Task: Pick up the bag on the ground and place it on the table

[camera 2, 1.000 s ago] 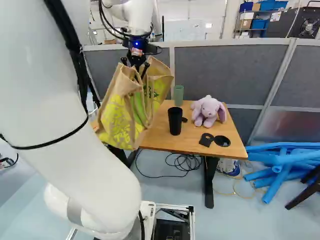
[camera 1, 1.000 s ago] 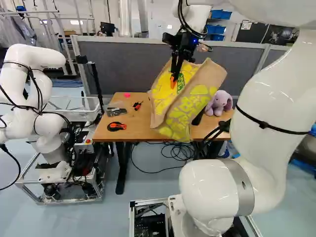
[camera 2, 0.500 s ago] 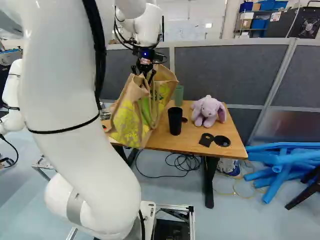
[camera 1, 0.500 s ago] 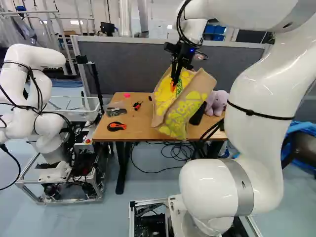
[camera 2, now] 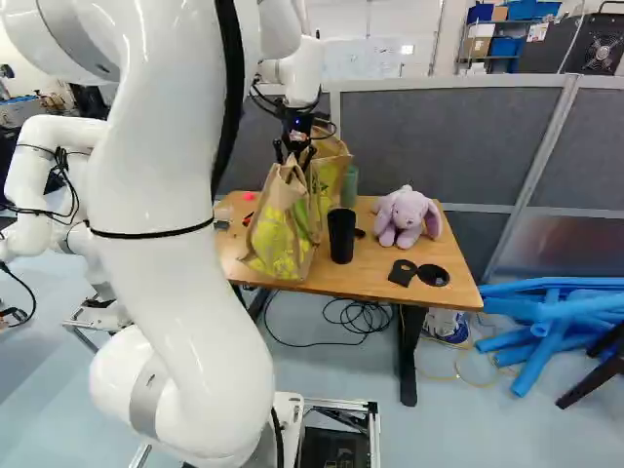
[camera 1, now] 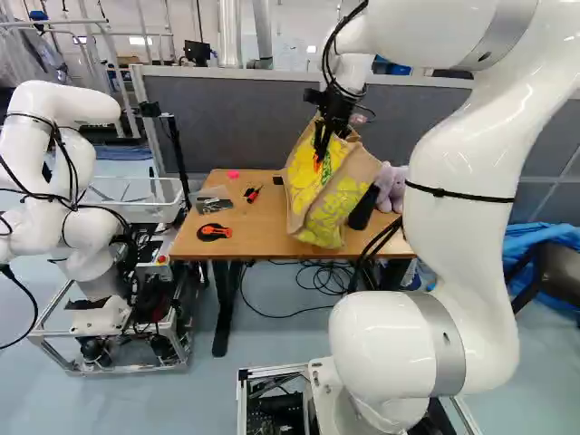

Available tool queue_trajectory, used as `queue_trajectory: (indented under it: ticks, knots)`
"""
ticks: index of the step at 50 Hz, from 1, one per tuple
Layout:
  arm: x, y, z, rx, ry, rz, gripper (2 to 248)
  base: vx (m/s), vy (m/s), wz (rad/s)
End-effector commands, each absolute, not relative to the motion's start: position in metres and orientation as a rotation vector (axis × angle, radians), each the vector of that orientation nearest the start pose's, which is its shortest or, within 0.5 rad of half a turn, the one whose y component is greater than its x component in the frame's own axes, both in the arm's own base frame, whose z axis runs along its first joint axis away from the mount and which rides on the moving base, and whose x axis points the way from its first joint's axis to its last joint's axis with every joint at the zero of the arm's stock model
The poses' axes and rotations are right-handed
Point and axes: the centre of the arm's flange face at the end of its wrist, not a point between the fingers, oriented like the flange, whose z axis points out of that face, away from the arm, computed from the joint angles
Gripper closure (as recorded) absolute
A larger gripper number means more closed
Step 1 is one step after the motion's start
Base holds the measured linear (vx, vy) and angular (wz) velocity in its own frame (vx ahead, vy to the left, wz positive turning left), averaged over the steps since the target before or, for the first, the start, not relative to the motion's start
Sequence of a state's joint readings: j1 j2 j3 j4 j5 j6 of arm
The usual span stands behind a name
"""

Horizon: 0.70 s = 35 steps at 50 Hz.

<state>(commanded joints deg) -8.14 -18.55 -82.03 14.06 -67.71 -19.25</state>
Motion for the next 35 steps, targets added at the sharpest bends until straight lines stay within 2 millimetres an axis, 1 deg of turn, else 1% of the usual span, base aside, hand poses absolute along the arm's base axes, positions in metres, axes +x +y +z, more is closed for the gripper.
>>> queue_trajectory:
  ticks: [9, 28, 29, 34, 35]
  knots:
    - [0.5672, -0.0611, 0.5888, -2.907, -0.131, 0.015, 228, 0.0, 0.0, 0.0]
    - [0.5675, -0.0612, 0.5886, -2.907, -0.131, 0.014, 226, 0.0, 0.0, 0.0]
    - [0.5675, -0.0612, 0.5886, -2.907, -0.131, 0.014, 200, 0.0, 0.0, 0.0]
    - [0.5675, -0.0612, 0.5886, -2.907, -0.131, 0.014, 200, 0.0, 0.0, 0.0]
    - [0.5675, -0.0612, 0.5886, -2.907, -0.131, 0.014, 165, 0.0, 0.0, 0.0]
